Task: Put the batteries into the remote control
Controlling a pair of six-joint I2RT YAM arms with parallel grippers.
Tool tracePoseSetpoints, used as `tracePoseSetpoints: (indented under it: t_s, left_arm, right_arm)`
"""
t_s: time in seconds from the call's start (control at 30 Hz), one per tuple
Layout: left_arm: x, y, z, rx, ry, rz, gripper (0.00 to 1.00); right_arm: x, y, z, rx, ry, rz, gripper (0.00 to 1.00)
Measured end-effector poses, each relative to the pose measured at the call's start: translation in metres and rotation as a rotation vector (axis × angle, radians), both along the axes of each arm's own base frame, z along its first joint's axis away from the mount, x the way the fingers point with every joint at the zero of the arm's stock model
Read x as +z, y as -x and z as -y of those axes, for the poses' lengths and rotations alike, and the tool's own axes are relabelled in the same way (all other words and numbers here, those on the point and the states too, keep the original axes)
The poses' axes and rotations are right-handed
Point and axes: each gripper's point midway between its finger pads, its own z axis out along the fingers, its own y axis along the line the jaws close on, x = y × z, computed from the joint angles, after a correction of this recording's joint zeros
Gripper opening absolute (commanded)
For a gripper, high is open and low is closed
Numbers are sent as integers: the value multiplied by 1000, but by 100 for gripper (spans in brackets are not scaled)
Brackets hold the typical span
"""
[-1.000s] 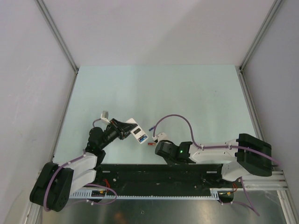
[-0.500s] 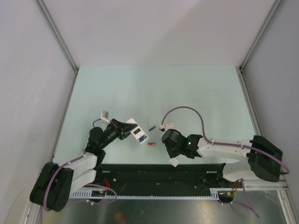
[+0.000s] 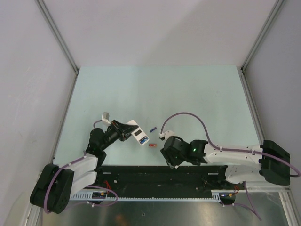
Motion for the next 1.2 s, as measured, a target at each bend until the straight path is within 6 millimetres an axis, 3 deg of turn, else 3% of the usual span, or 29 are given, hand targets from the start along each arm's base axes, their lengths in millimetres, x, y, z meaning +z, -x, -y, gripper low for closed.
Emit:
tracePoseSetpoints:
  t_s: [0.2,0.4,0.97,1.2]
  left_arm:
    - [-1,0,0,-1,-6,3,0]
    - [3,1,0,-2,-6,21,0]
    - [2,1,0,-4,-8,19,0]
    - [2,1,0,-4,-8,19,0]
  right_arm:
    - [-24,21,10,72,150,-12,57]
    - [-44,25,20,89,280,12,55]
    - [-45,10,22,63,349,95,28]
    - [-35,7,22,51,333,109,9]
